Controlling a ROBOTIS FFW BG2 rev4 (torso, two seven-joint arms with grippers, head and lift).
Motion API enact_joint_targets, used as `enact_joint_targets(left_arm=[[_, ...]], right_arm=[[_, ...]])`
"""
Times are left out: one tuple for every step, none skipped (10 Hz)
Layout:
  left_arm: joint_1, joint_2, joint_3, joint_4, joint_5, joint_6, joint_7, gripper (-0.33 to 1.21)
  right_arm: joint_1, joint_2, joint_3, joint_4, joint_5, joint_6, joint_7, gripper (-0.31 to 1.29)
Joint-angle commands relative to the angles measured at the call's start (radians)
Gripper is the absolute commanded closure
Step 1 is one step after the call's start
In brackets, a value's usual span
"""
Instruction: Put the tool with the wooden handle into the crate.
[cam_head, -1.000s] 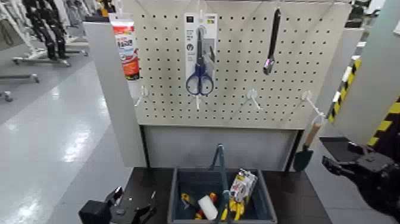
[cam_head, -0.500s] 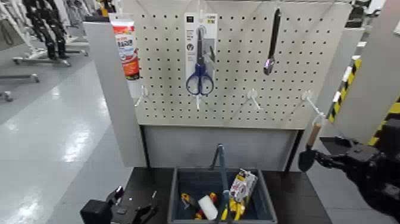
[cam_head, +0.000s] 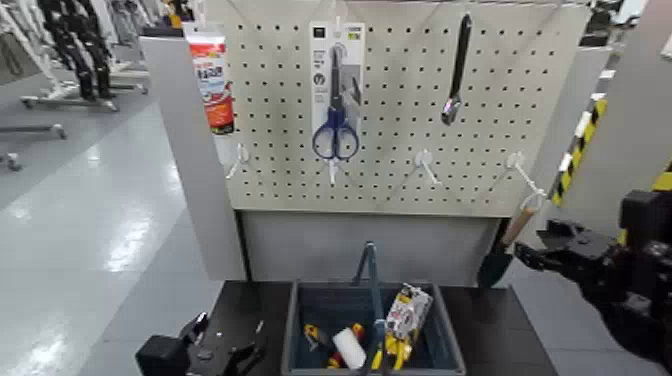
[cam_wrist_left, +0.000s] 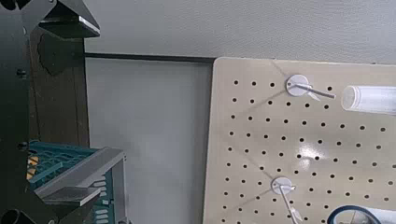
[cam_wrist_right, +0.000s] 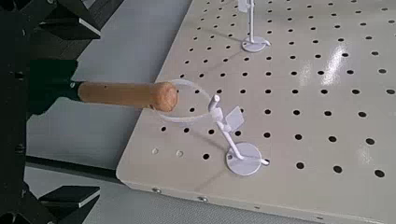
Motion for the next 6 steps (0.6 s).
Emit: enact_joint_targets(left_arm=[[-0.001, 0.0, 0.0, 0.002, 0.0, 0.0, 0.0, 0.11], [-0.001, -0.001, 0.0, 0.002, 0.0, 0.0, 0.0, 0.11], [-0.001, -0.003, 0.002, 0.002, 0.0, 0.0, 0.0, 0.11], [-0.001, -0.005, 0.002, 0.002, 0.0, 0.0, -0.002, 0.11], [-0.001, -0.003, 0.002, 0.003, 0.0, 0.0, -0.002, 0.11], [0.0, -0.003, 0.005, 0.003, 0.0, 0.0, -0.004, 0.11]], right_arm=[[-0.039, -0.001, 0.03, 0.061, -0.01, -0.027, 0.004, 0.13], [-0.048, -0.001, 0.031, 0.073, -0.01, -0.035, 0.002, 0.14], [-0.057, 0.0, 0.034, 0.095, -0.011, -0.05, 0.002, 0.22], [-0.068, 0.002, 0.042, 0.107, -0.013, -0.061, 0.001, 0.49], [-0.073, 0.005, 0.047, 0.105, -0.002, -0.064, -0.002, 0.94], [-0.071, 0.009, 0.05, 0.104, -0.002, -0.075, -0.01, 1.13]])
